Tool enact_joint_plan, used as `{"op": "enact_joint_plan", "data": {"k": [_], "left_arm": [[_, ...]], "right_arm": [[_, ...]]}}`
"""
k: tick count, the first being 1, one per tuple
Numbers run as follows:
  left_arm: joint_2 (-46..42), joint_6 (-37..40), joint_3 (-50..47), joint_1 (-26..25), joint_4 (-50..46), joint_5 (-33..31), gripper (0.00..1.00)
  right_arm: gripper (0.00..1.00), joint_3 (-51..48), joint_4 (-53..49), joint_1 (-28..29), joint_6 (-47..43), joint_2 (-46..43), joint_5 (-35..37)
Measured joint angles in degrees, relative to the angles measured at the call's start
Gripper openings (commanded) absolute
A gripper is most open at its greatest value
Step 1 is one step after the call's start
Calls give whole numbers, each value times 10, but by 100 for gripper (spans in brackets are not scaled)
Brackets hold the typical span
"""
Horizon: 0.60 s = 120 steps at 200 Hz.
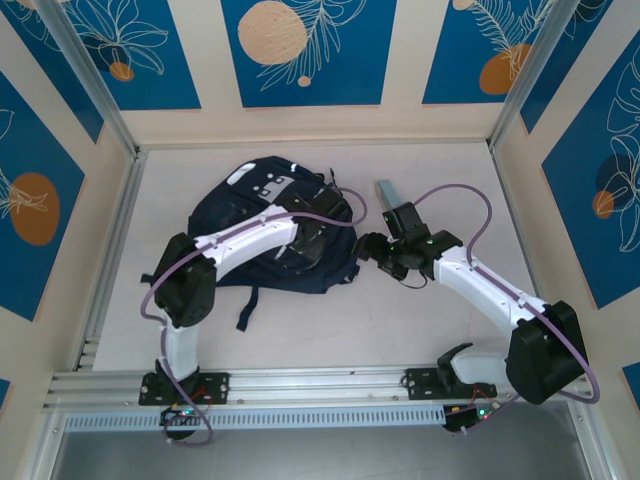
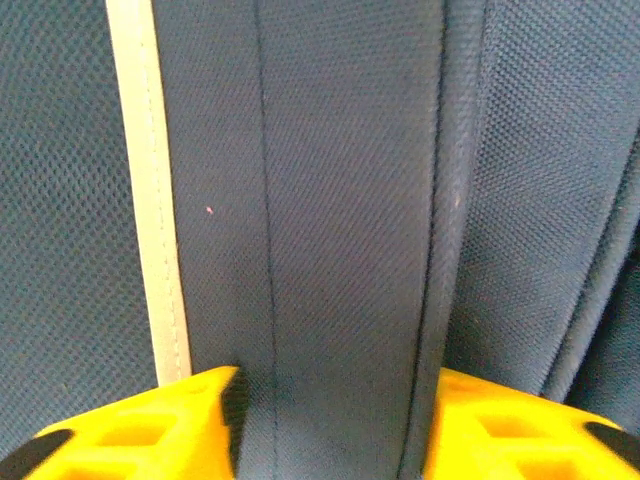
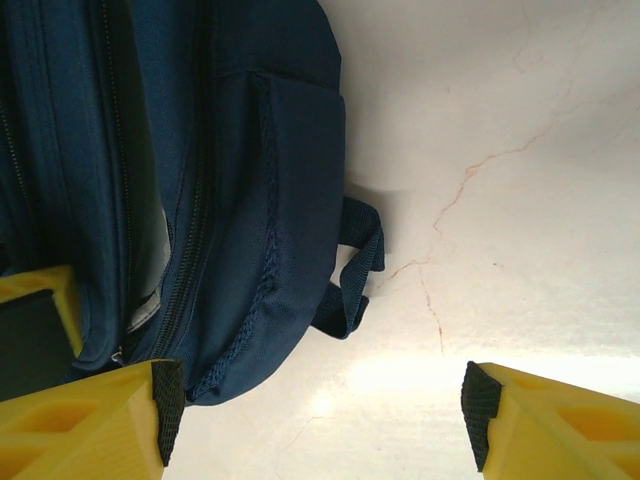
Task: Pack the student bag
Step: Zip the student bag at the center of the table.
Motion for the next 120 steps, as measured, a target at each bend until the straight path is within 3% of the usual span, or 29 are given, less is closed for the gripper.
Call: {"op": "enact_joint_plan", "data": {"k": [39,120], "left_arm": [[17,4,37,-5,-30,-4,0],[-76,27,71,12,-49,-1,0]], "right_arm": [[75,-2,6,0,-11,-4,-1],[71,-10,75,19,-169,-55,-44]]}}
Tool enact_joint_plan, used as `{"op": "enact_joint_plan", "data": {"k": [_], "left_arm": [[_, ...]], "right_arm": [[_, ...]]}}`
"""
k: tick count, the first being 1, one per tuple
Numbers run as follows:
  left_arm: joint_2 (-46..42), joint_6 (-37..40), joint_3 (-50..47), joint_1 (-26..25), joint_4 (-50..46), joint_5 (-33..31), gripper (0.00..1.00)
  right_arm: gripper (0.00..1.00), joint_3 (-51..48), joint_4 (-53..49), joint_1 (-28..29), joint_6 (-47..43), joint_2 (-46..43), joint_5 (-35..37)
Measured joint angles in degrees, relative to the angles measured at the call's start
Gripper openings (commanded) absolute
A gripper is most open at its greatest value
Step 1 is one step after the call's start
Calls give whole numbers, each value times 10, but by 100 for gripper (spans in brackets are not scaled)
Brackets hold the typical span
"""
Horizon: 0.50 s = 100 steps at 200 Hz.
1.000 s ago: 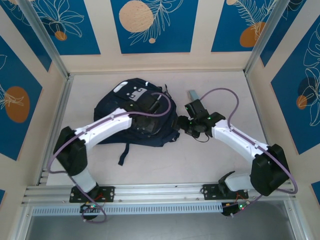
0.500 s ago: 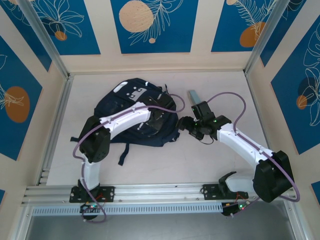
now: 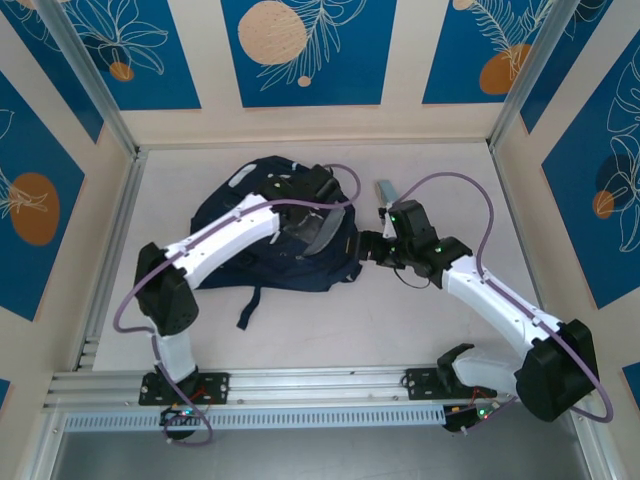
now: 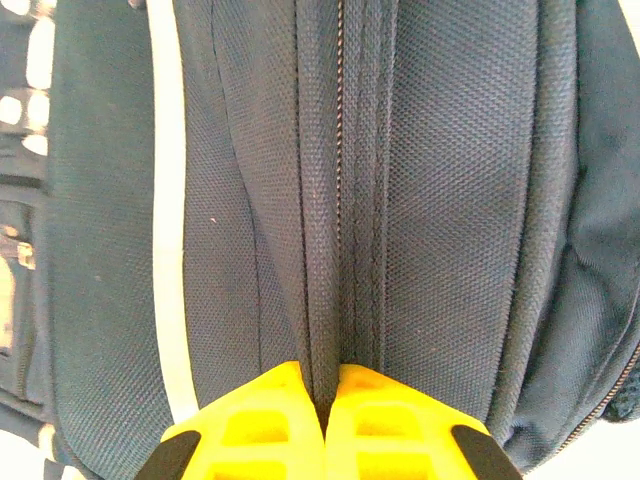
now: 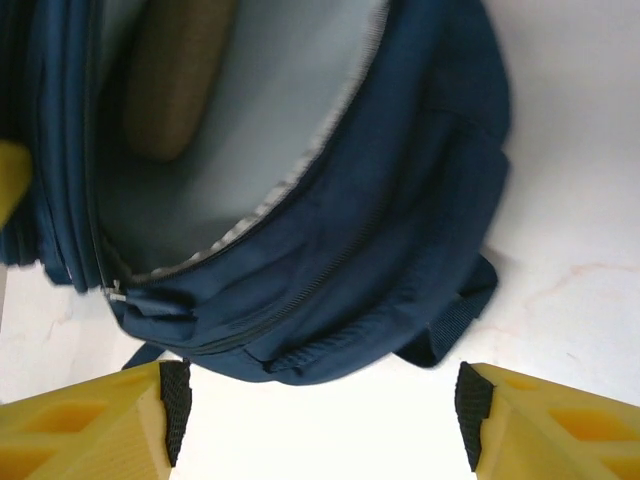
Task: Pack the student bag
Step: Zip the student bag at the center of the table.
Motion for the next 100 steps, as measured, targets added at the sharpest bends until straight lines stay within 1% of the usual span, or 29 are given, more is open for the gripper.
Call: {"op": "enact_joint_plan", "data": {"k": [21,52,73,100], "left_arm": [[-25,2,8,6,0,6,0],[-38,4,10,9,0,21,0],[-38,3,10,13,0,33,0],[-38,2,15,18,0,40,0]], "right_arm": [[70,3,16,25,-57,8,-20],[63,27,40,68,-136,51,-44],[56,34,65,86,-165,76,-65],[48,37,94,102,-175,103,-90]]}}
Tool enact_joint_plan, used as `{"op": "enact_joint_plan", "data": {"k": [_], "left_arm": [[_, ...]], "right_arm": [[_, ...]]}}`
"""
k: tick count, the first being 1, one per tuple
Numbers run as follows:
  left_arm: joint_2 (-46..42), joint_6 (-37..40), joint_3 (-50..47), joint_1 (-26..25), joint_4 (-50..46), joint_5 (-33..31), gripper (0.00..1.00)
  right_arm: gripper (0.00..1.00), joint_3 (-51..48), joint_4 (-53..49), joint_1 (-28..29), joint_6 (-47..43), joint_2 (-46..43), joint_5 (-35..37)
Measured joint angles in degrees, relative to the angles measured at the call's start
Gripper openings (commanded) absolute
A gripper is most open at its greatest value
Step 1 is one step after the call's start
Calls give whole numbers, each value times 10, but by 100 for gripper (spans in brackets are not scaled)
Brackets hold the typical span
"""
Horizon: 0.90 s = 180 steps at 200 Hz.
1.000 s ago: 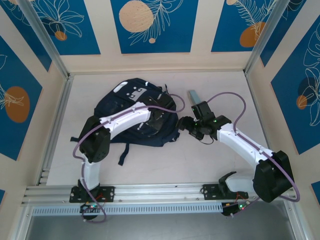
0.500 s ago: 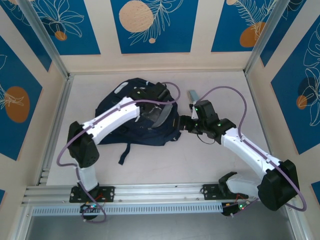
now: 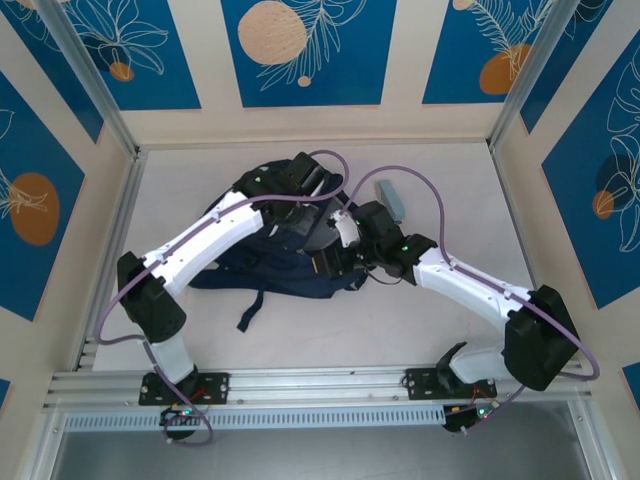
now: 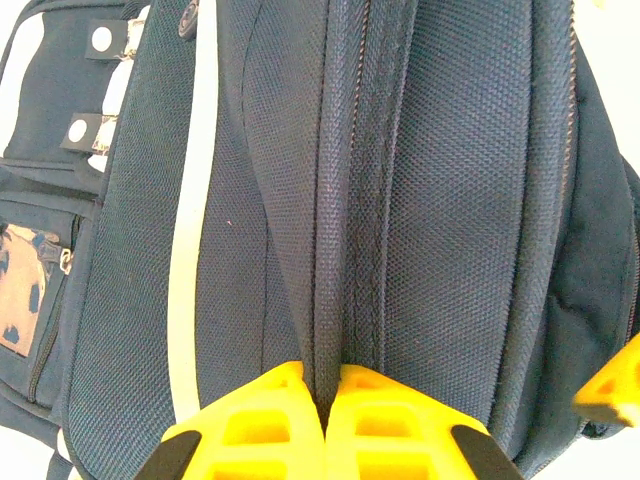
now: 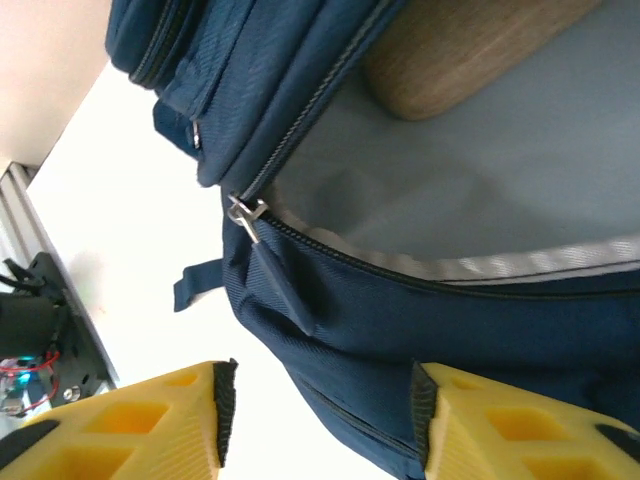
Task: Pack the student bag
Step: Zip the student bag at the center of the table.
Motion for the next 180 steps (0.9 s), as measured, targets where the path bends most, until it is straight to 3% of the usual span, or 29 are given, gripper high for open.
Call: {"op": "enact_joint_plan", "data": {"k": [105,143,180], "left_arm": [[2,-14,13,12,-2,25,0],[2,-15,14,14,-2,27,0],[3,-13,14,18,1,30,0]], "right_arm": [[34,0,88,20,9,51,3],[16,0,95,22,6,59,21],[5,-4,88,34,-10,43,45]]}}
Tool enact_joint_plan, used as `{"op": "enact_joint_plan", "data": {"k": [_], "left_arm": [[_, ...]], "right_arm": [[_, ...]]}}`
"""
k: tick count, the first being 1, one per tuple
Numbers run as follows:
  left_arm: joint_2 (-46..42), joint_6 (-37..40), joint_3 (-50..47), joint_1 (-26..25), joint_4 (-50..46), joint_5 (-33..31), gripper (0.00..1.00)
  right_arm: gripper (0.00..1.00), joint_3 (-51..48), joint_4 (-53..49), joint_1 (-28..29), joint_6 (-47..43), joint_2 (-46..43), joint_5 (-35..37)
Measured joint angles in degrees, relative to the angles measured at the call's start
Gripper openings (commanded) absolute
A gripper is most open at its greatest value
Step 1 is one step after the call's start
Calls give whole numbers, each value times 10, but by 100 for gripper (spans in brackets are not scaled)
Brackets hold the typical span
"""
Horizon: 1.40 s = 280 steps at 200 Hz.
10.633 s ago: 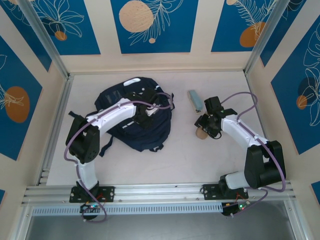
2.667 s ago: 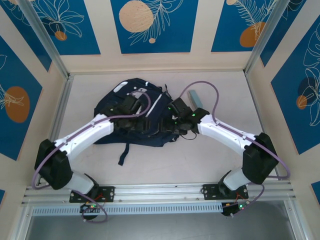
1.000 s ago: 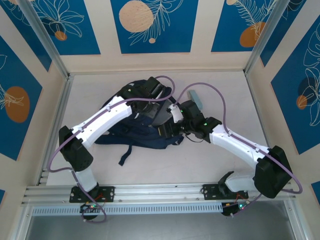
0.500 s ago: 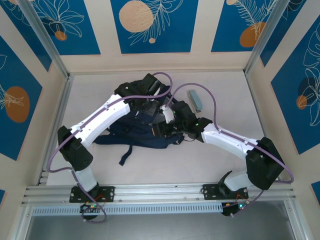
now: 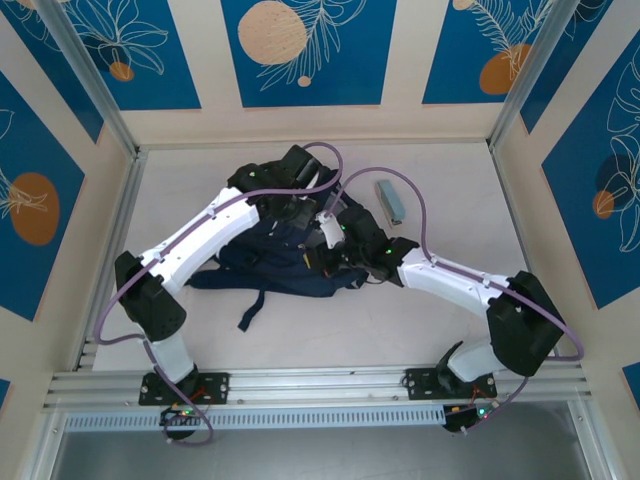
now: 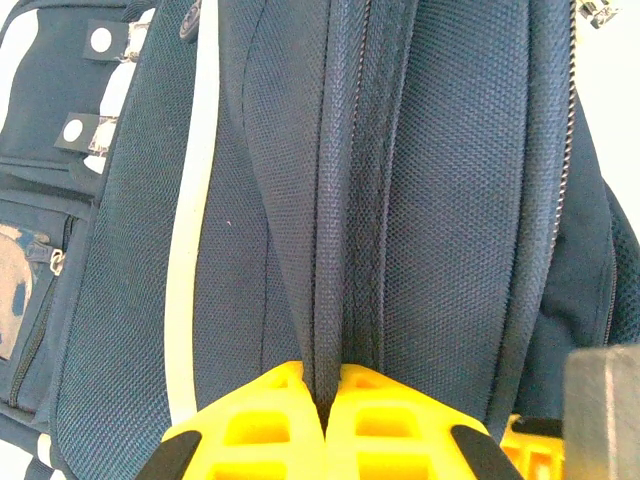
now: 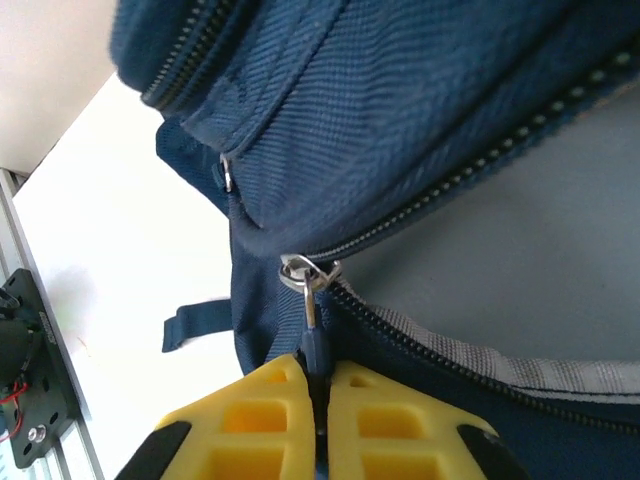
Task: Pack the student bag
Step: Zip the student bag at the center of the table.
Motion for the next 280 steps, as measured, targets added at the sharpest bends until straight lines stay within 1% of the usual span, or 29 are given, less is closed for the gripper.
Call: {"op": "enact_joint_plan", "data": {"k": [55,81,98,109,119,128,144,168,183,211,227,243,255,263,273,280], "left_arm": [[9,2,-13,0,38,71,0],[19,10,-16,-1,53,96,0],[24,15,-17,-1,61,105,0],[27,16,-17,-1,64,110,17],[27,12,-17,-1,65,111,37],[26,13,-18,0,68,111,48],[16,-5,-35,4,82,112,59],[-31,-53,-107,27,110,113,67],[-80,-99,-175,53,136,117,68],[-188,-213,-322,102,194,122,71],[-238,-279,-394,111,229,124,75],[-276,-342,-455,114,265,127,77],[-302,-386,-498,116,299,128,73],[-317,-413,-520,116,317,127,68],[-334,-446,-542,117,335,127,55],[-344,-465,-553,118,346,126,49]], "right_arm": [[3,-59,-34,-3,-29,-92,57],[3,-70,-56,-8,-36,-116,82],[0,-70,-68,-12,-38,-122,95],[0,-70,-73,-15,-40,-123,97],[0,-70,-75,-16,-41,-123,96],[0,-70,-76,-17,-41,-123,94],[0,-70,-80,-19,-40,-121,86],[0,-68,-79,-20,-36,-104,72],[0,-60,-79,-20,-32,-88,63],[0,-27,-75,-11,-29,-50,46],[0,-1,-73,-3,-29,-28,40],[0,26,-73,8,-29,-4,35],[0,44,-73,15,-29,12,30],[0,57,-74,20,-29,24,27],[0,74,-75,25,-29,39,23],[0,84,-75,28,-28,49,20]]}}
